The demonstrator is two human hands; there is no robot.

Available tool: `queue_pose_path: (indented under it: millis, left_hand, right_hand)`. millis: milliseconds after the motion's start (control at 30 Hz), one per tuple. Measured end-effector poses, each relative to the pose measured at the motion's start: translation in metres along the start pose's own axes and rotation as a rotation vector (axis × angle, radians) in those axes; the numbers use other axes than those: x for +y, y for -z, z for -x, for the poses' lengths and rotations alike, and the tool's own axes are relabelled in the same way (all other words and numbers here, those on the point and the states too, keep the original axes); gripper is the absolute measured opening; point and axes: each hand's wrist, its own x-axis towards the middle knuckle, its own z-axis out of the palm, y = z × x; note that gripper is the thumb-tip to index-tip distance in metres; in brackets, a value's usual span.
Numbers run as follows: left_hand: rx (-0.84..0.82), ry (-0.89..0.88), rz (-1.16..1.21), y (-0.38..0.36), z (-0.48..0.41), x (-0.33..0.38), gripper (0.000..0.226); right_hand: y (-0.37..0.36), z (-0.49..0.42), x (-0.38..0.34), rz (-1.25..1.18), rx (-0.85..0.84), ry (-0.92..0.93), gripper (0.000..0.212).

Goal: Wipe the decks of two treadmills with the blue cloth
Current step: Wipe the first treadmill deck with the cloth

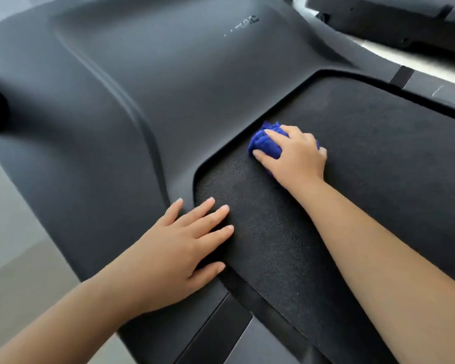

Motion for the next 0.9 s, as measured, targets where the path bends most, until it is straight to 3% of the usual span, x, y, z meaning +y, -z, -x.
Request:
queue_pose_path:
  millis: [100, 167, 267, 367, 533, 600, 700, 900]
  left_hand:
    - [0.081, 0.023, 0.006, -0.004, 0.010, -0.007, 0.060]
    - [0.139, 0.027, -0.010, -0.005, 0.013, -0.010, 0.061]
    - [0.209, 0.052, -0.040, -0.003, 0.016, -0.011, 0.062]
    - [0.263, 0.112, -0.041, 0.002, 0.023, -0.012, 0.063]
    - [0.284, 0.175, -0.032, 0.002, 0.040, -0.006, 0.062]
    - [0.322, 0.195, -0.002, 0.004, 0.045, 0.000, 0.059]
    - [0.396, 0.158, 0.040, 0.011, 0.041, 0.012, 0.057]
    - [0.409, 0.074, 0.067, 0.021, 0.005, 0.062, 0.055]
  right_hand:
    - [-0.002, 0.006, -0.013, 0.011, 0.016, -0.061, 0.050]
    - [-0.004, 0.033, -0.024, -0.014, 0.023, 0.039, 0.049]
    - [-0.005, 0.086, -0.042, -0.093, 0.168, 0.255, 0.052]
    - [-0.004, 0.100, -0.044, -0.100, 0.134, 0.369, 0.052]
    - [0.000, 0.059, -0.054, -0.005, -0.067, 0.098, 0.051]
    - [0.000, 0.071, -0.056, -0.016, -0.071, 0.128, 0.051]
    - [0.001, 0.113, -0.041, -0.100, 0.114, 0.257, 0.049]
    - [0.021, 0.171, -0.014, -0.128, 0.094, 0.308, 0.048]
